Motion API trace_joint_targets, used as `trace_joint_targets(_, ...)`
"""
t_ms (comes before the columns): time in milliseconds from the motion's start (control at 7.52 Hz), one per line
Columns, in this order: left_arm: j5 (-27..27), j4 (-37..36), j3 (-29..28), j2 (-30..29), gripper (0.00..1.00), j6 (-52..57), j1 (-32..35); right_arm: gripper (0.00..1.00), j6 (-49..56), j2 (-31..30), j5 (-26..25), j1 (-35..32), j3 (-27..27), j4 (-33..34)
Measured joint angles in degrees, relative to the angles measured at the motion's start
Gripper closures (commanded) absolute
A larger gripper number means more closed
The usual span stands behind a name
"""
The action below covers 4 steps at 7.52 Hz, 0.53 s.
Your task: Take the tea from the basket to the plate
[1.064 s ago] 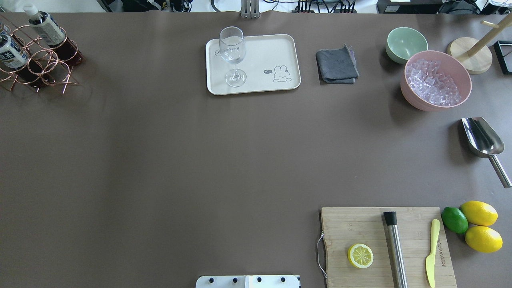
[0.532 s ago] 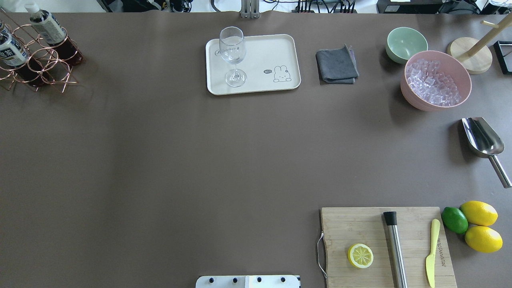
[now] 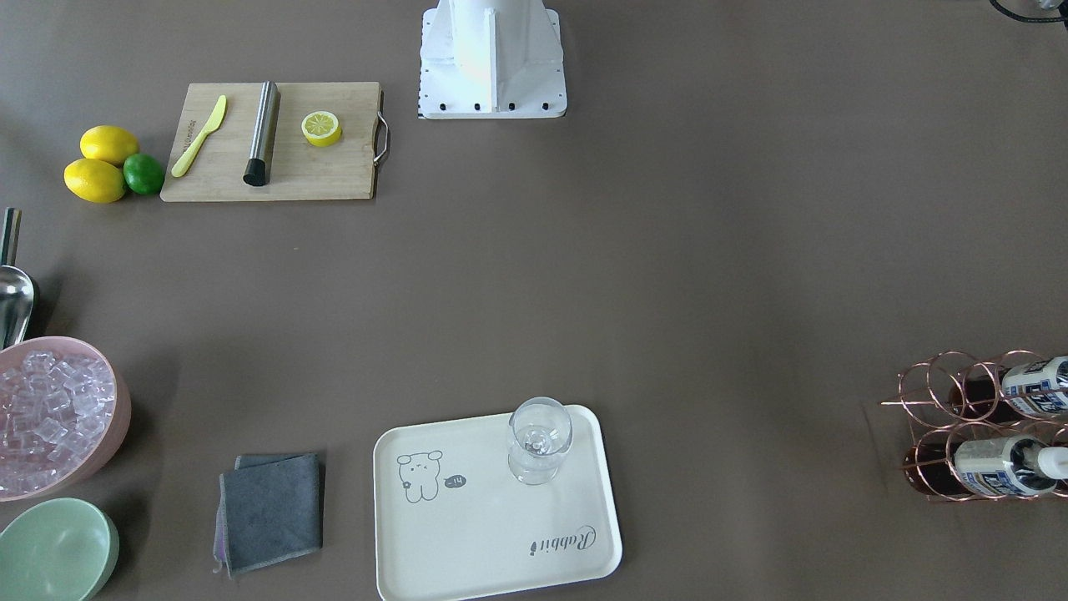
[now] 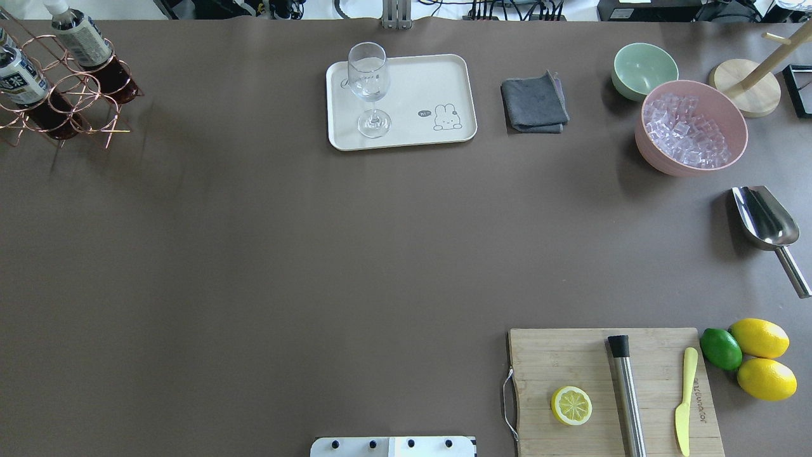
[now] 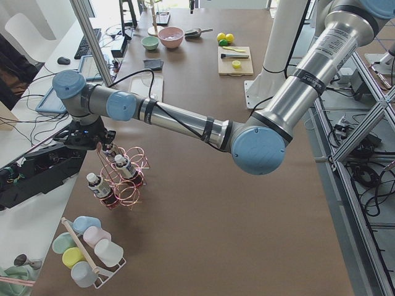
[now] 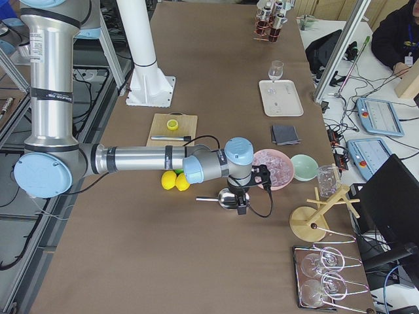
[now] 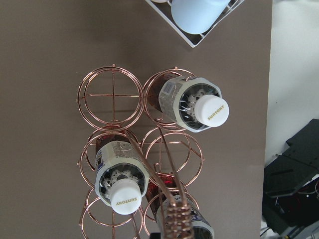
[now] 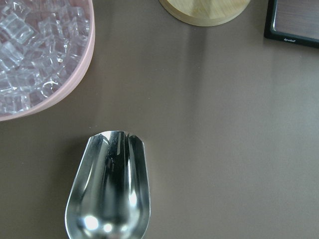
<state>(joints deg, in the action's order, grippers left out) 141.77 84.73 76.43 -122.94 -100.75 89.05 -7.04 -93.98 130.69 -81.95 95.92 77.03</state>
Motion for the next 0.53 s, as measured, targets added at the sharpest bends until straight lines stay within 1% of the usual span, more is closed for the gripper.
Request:
trace_joint_targets(266, 1.4, -5.7, 10.8, 2.4, 1.0, -4.5, -0.3, 0.0, 1.0, -1.1, 0.0, 0.0, 0.7, -1.8)
trace_joint_targets(532, 1.7, -9.5, 24.1, 5.9, 1.0, -12.5, -2.6, 0.0, 2.7, -1.3, 0.7, -0.1, 0.0, -8.4)
